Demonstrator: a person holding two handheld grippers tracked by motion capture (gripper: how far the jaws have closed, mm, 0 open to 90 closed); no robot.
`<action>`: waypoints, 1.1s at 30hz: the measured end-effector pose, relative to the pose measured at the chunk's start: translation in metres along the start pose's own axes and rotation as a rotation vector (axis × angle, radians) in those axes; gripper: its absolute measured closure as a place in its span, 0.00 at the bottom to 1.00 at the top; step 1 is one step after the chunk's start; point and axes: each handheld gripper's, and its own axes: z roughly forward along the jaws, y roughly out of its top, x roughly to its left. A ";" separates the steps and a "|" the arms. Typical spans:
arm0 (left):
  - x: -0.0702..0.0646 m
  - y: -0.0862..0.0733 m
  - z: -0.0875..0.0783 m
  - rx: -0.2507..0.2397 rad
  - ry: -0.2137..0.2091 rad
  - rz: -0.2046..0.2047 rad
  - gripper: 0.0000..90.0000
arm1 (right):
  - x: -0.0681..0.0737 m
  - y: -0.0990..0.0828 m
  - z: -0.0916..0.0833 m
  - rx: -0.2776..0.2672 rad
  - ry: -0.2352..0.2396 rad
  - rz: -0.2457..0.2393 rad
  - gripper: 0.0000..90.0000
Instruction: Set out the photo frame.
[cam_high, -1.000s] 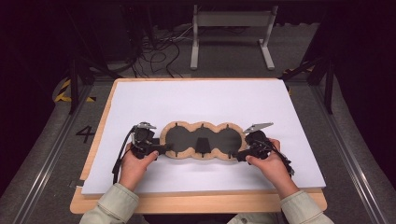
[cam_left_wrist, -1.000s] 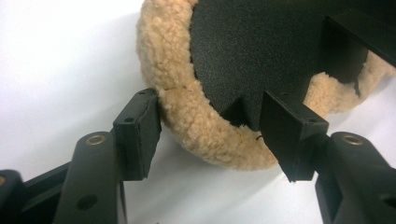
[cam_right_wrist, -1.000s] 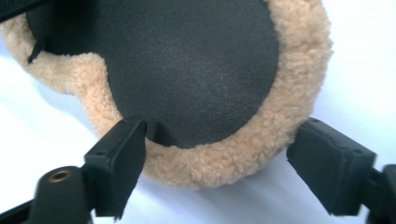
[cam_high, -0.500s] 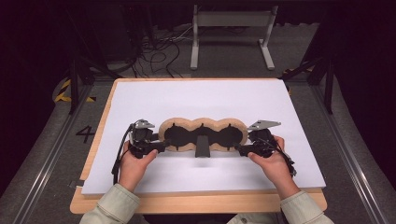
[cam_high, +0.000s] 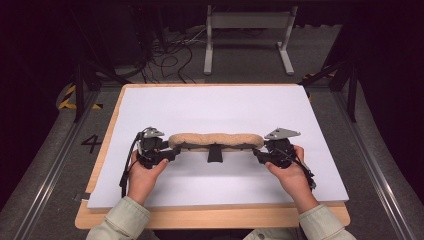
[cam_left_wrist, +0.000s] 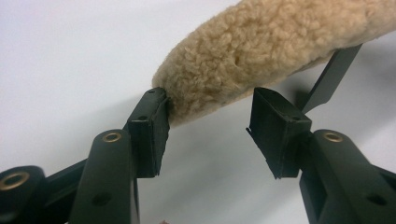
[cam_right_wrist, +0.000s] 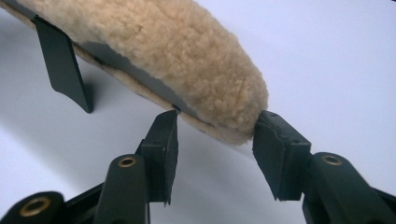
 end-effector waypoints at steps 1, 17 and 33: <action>0.001 0.000 0.001 0.001 0.006 0.001 0.53 | 0.000 0.000 0.000 -0.002 0.001 0.003 0.57; 0.003 -0.002 0.005 0.001 0.016 0.043 0.54 | -0.003 -0.001 0.001 -0.027 0.027 -0.009 0.56; -0.019 -0.014 -0.023 -0.026 -0.022 0.122 0.82 | -0.018 -0.003 -0.011 -0.065 0.030 -0.031 0.66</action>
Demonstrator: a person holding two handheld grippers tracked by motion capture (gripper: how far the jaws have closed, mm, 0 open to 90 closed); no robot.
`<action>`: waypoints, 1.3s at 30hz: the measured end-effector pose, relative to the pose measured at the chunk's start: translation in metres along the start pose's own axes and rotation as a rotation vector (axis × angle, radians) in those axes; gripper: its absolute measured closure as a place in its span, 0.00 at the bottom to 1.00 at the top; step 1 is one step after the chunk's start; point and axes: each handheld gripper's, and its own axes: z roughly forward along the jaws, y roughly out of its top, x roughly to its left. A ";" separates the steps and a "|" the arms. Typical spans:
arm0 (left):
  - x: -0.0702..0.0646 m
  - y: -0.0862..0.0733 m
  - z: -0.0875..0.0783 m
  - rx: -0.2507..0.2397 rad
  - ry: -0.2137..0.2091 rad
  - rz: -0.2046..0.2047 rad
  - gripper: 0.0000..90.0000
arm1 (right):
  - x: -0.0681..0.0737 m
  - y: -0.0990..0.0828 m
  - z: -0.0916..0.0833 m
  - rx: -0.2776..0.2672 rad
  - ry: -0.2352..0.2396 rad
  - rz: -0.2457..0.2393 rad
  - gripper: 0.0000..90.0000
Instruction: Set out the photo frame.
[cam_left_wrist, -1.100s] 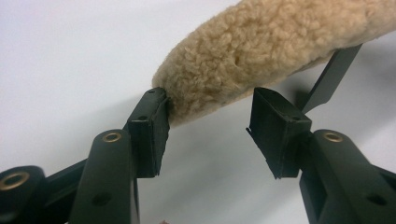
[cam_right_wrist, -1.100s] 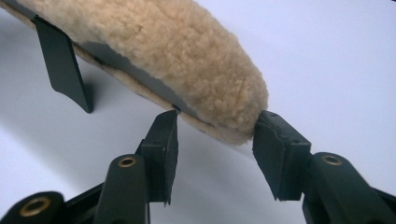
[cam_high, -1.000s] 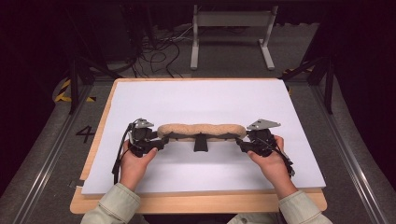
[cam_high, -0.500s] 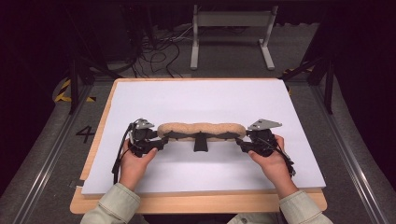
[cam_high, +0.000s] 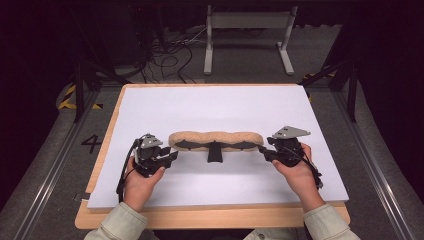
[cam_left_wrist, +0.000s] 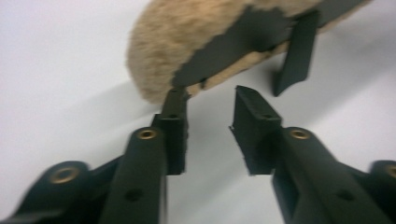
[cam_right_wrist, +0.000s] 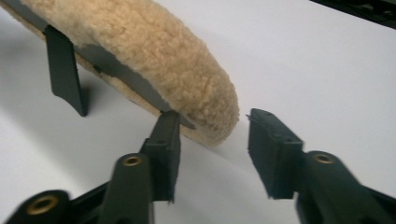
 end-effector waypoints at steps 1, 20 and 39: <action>-0.005 0.002 0.000 -0.002 -0.015 0.012 0.86 | -0.002 0.000 -0.003 0.002 0.015 -0.009 0.77; -0.069 0.024 0.034 -0.001 -0.125 0.189 1.00 | -0.019 -0.012 -0.027 -0.028 0.018 0.005 0.91; -0.110 0.038 0.091 0.057 -0.104 0.334 1.00 | -0.025 -0.028 -0.034 -0.007 0.019 0.039 0.99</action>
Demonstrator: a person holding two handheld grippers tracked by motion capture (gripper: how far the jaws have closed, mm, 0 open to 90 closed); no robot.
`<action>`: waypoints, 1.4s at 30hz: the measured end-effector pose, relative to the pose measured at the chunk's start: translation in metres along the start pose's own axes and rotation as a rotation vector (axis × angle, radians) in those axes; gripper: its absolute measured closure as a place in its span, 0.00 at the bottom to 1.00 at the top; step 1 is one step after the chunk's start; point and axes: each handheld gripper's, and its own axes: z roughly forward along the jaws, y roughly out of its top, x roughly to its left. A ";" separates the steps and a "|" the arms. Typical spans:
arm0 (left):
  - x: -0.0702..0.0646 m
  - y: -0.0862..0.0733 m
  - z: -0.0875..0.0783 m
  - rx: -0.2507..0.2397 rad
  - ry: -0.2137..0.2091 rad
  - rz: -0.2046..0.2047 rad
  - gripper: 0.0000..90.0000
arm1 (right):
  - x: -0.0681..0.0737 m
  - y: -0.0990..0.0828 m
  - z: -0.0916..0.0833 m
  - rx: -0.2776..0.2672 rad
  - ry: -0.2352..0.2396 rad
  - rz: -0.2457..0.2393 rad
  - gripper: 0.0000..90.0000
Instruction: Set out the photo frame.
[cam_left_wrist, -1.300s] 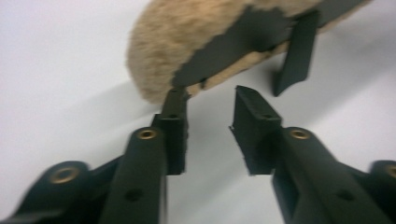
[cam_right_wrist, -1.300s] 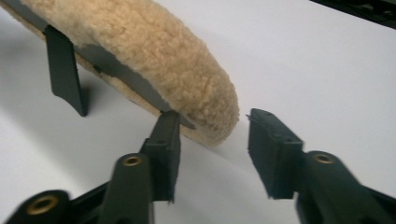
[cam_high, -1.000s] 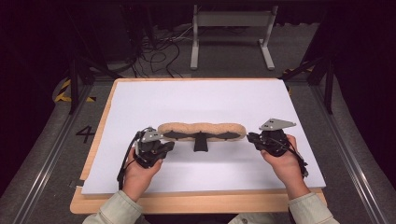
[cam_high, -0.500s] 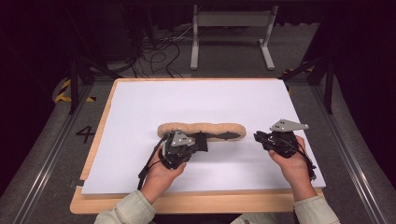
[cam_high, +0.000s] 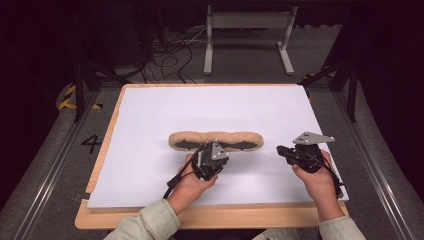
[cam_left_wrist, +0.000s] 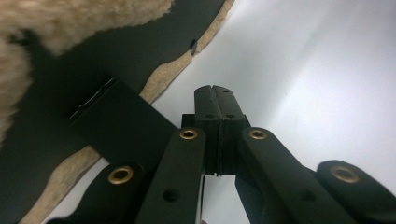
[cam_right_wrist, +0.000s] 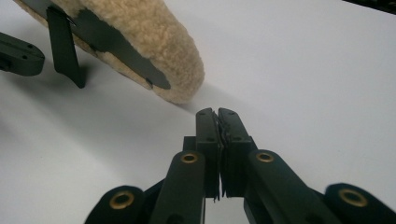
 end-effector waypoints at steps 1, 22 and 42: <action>0.000 0.001 0.003 0.001 0.000 0.001 1.00 | 0.000 -0.001 -0.001 -0.001 -0.001 0.001 0.99; -0.003 0.013 0.047 0.068 0.111 0.030 1.00 | 0.003 -0.006 0.005 -0.031 0.032 0.009 0.98; -0.004 0.009 0.050 0.160 0.198 0.052 1.00 | 0.003 -0.004 0.006 -0.033 0.048 0.008 0.97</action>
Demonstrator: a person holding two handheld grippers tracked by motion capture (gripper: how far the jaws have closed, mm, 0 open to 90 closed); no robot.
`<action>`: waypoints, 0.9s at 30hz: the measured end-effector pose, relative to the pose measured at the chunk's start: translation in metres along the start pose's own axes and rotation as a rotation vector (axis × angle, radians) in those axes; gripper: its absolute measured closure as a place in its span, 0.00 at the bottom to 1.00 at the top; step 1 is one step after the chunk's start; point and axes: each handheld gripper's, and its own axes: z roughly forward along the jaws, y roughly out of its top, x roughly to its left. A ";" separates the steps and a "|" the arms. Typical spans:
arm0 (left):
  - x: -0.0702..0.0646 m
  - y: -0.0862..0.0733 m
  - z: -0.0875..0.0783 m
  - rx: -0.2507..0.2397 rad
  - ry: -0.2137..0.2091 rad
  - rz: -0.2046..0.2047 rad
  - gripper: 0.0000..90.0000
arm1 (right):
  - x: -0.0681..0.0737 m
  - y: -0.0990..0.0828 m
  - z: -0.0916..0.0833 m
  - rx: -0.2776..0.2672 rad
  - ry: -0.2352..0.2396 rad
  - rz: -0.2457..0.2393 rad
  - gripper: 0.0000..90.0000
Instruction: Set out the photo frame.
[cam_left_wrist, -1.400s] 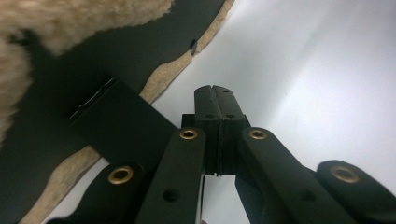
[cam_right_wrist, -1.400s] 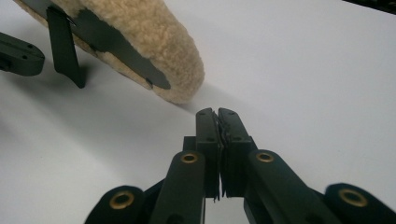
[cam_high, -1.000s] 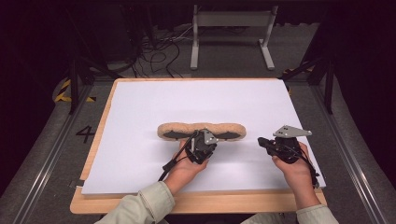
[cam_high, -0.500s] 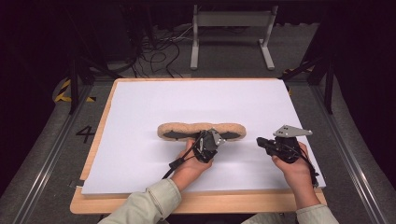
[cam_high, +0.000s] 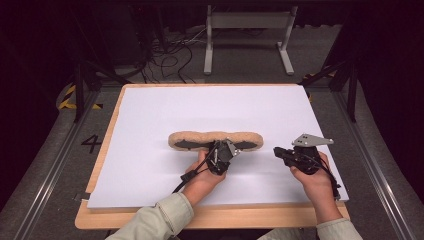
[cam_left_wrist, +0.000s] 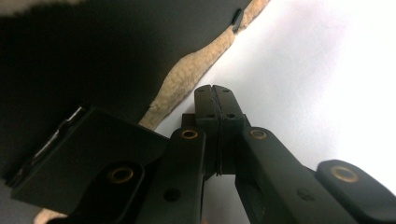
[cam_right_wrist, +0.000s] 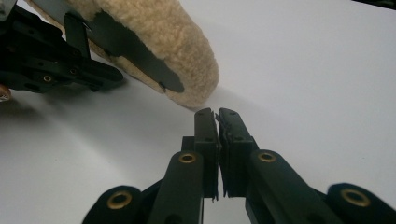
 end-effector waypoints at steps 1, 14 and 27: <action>-0.001 -0.001 -0.001 0.003 -0.002 -0.007 1.00 | 0.000 0.000 0.000 -0.001 0.001 0.000 0.97; 0.010 -0.018 -0.012 0.018 -0.003 -0.048 1.00 | 0.007 0.010 0.014 0.002 0.042 -0.032 0.97; 0.015 -0.035 -0.026 0.001 -0.030 -0.053 0.99 | 0.019 0.020 0.032 0.015 0.086 -0.075 0.97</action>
